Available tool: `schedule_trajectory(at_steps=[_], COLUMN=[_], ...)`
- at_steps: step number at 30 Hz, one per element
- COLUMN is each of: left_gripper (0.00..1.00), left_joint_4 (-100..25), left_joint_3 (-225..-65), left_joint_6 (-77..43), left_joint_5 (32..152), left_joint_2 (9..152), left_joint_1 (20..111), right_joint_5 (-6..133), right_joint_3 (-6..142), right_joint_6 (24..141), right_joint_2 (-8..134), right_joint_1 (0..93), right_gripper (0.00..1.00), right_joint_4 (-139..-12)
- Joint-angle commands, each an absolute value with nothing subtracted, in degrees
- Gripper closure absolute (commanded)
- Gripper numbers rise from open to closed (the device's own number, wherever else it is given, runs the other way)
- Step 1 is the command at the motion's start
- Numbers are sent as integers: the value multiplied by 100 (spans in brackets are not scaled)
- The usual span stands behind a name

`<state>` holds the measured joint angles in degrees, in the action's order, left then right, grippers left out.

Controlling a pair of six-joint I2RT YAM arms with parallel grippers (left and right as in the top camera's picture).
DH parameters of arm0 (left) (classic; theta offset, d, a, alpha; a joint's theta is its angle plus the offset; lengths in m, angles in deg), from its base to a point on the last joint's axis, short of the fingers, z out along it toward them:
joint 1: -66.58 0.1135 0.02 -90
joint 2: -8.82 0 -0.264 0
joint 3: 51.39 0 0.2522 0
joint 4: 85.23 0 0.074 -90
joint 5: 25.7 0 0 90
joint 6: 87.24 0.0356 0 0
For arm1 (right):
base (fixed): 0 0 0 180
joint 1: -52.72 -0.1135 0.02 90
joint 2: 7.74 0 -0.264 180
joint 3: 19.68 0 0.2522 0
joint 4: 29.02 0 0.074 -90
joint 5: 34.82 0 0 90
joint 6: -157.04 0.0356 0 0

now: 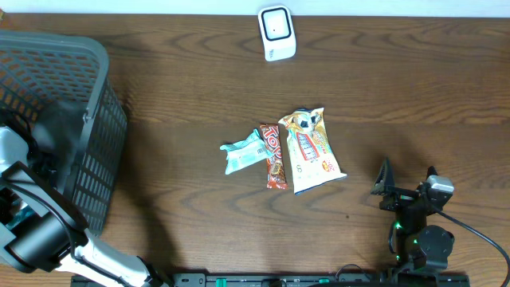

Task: Scan the item barcode
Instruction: 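Reach the left gripper into the basket and grasp the orange packet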

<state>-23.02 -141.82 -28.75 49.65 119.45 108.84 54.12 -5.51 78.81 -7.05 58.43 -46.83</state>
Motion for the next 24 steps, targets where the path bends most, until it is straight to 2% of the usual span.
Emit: schedule_trajectory(at_steps=[1,15,19,24], left_gripper=[93,93,93,93], left_joint_4=[-2206,-2305,-2672,-3857], left_joint_3=[-14048,-14050,-14048,-14048], left_joint_6=[-2940,-2942,-2940,-3224], left_joint_5=[5345,6079,7212,9496], left_joint_2=[11862,10037,9301,8249], left_joint_1=[10914,10663,10575,10304], right_joint_5=[5419,5419,5419,5419], right_joint_3=[-560,-560,-560,-562], right_joint_6=[7942,7942,7942,7942], right_joint_2=[-740,-740,-740,-740], right_joint_1=[5867,5867,5867,5867], right_gripper=[1,1,1,1], right_joint_4=[-4705,-4705,-4705,-4705])
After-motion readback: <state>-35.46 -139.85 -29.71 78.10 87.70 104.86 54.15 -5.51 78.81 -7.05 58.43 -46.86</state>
